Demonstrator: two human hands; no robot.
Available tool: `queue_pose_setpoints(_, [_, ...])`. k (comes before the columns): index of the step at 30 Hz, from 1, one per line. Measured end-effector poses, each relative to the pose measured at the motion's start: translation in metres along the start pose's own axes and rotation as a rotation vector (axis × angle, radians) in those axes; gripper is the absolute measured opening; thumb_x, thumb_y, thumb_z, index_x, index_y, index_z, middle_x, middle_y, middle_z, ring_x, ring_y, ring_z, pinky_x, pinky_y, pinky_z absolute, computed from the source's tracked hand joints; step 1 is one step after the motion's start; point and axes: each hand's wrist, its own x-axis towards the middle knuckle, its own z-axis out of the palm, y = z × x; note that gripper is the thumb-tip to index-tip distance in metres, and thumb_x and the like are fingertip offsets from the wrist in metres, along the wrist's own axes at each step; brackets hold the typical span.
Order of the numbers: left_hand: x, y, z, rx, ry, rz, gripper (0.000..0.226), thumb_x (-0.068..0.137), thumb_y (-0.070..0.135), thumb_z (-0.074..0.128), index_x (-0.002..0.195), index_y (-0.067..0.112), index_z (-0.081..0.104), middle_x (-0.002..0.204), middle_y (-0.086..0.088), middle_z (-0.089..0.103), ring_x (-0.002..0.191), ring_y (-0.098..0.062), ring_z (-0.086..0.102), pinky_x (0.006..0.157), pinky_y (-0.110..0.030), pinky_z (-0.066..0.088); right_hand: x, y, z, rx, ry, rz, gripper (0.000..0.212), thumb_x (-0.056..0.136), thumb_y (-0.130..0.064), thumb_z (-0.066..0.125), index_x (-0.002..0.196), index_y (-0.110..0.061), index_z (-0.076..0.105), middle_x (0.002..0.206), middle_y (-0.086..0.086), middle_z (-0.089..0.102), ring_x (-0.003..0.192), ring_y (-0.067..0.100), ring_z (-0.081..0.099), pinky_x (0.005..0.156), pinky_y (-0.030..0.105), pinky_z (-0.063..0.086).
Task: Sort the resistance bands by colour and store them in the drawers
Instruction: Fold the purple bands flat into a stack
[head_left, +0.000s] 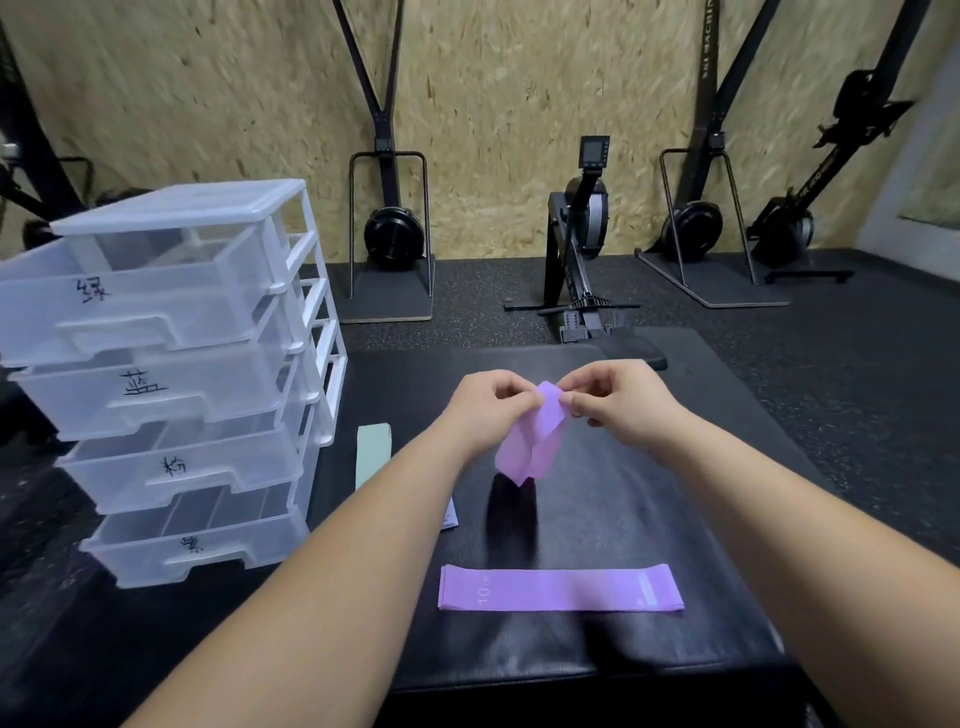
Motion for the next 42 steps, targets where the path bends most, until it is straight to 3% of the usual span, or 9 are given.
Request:
queue_pose_setpoints(4, [-0.007, 0.003, -0.006, 0.026, 0.054, 0.032, 0.018, 0.091, 0.028, 0.081, 0.107, 0.022, 0.076, 0.105, 0.002, 0.078, 0.101, -0.013, 0.072, 0.091, -0.031, 0.056, 0.002, -0.012, -0.005, -0.081, 0.109, -0.088, 0.011, 0.093, -0.018, 0.077, 0.095, -0.029, 0.081, 0.086, -0.008, 0.079, 0.083, 0.016, 0.076, 0.082, 0.041, 0.065])
queue_pose_setpoints(9, [-0.01, 0.027, -0.013, 0.069, 0.019, 0.172, 0.037, 0.095, 0.031, 0.078, 0.13, 0.023, 0.071, 0.12, 0.01, 0.074, 0.112, -0.013, 0.07, 0.1, -0.032, 0.056, 0.0, -0.03, -0.013, -0.075, 0.036, -0.231, 0.017, 0.092, -0.023, 0.075, 0.101, -0.035, 0.07, 0.085, -0.003, 0.074, 0.081, 0.025, 0.074, 0.086, 0.056, 0.061])
queue_pose_setpoints(15, [-0.012, 0.057, -0.015, 0.18, 0.025, 0.216, 0.006, 0.095, 0.028, 0.078, 0.099, 0.025, 0.08, 0.093, 0.003, 0.077, 0.086, -0.01, 0.069, 0.084, -0.034, 0.059, -0.008, -0.04, -0.015, 0.049, 0.042, -0.248, 0.022, 0.094, -0.015, 0.073, 0.106, -0.032, 0.065, 0.085, 0.003, 0.073, 0.081, 0.032, 0.073, 0.084, 0.055, 0.063])
queue_pose_setpoints(18, [-0.016, 0.061, -0.015, 0.146, 0.087, 0.202, 0.003, 0.095, 0.029, 0.077, 0.095, 0.026, 0.079, 0.095, 0.003, 0.078, 0.095, -0.016, 0.073, 0.089, -0.037, 0.059, -0.02, -0.035, -0.01, 0.21, 0.001, -0.145, 0.03, 0.095, -0.014, 0.077, 0.12, -0.018, 0.062, 0.095, 0.013, 0.074, 0.087, 0.029, 0.073, 0.083, 0.046, 0.065])
queue_pose_setpoints(25, [-0.028, 0.061, -0.018, 0.265, -0.005, 0.164, 0.01, 0.092, 0.033, 0.08, 0.1, 0.027, 0.078, 0.097, -0.001, 0.078, 0.097, -0.022, 0.075, 0.091, -0.046, 0.061, -0.039, -0.028, 0.007, 0.182, -0.046, -0.091, 0.021, 0.093, -0.01, 0.076, 0.111, -0.015, 0.068, 0.098, 0.016, 0.077, 0.099, 0.035, 0.075, 0.091, 0.053, 0.062])
queue_pose_setpoints(29, [-0.035, 0.058, -0.019, 0.179, 0.125, 0.155, 0.003, 0.093, 0.031, 0.076, 0.094, 0.028, 0.075, 0.098, -0.002, 0.077, 0.095, -0.023, 0.073, 0.086, -0.043, 0.062, -0.053, -0.019, 0.018, 0.195, -0.141, -0.057, 0.032, 0.088, -0.019, 0.084, 0.115, -0.019, 0.066, 0.101, 0.011, 0.079, 0.098, 0.033, 0.075, 0.087, 0.048, 0.06])
queue_pose_setpoints(32, [-0.042, 0.049, -0.022, 0.016, 0.268, 0.128, 0.003, 0.097, 0.028, 0.072, 0.097, 0.025, 0.072, 0.095, -0.001, 0.076, 0.078, -0.016, 0.066, 0.072, -0.035, 0.057, -0.072, -0.001, 0.027, 0.152, -0.266, -0.005, 0.028, 0.087, -0.015, 0.085, 0.11, -0.017, 0.069, 0.095, 0.001, 0.079, 0.082, 0.013, 0.07, 0.08, 0.033, 0.054])
queue_pose_setpoints(36, [-0.054, 0.019, -0.03, -0.152, 0.403, -0.018, 0.005, 0.098, 0.029, 0.07, 0.097, 0.025, 0.071, 0.095, -0.002, 0.074, 0.069, -0.018, 0.064, 0.053, -0.026, 0.049, -0.097, 0.034, 0.029, 0.103, -0.445, 0.101, 0.031, 0.083, -0.02, 0.087, 0.108, -0.012, 0.071, 0.102, 0.014, 0.08, 0.088, 0.018, 0.07, 0.096, 0.044, 0.054])
queue_pose_setpoints(42, [-0.085, -0.045, -0.029, -0.177, 0.477, -0.142, 0.008, 0.095, 0.02, 0.074, 0.103, 0.022, 0.074, 0.097, -0.001, 0.078, 0.09, -0.019, 0.075, 0.071, -0.028, 0.054, -0.121, 0.077, 0.005, 0.024, -0.409, 0.194, 0.022, 0.083, -0.025, 0.089, 0.101, -0.02, 0.078, 0.098, 0.009, 0.081, 0.083, 0.014, 0.071, 0.087, 0.034, 0.054])
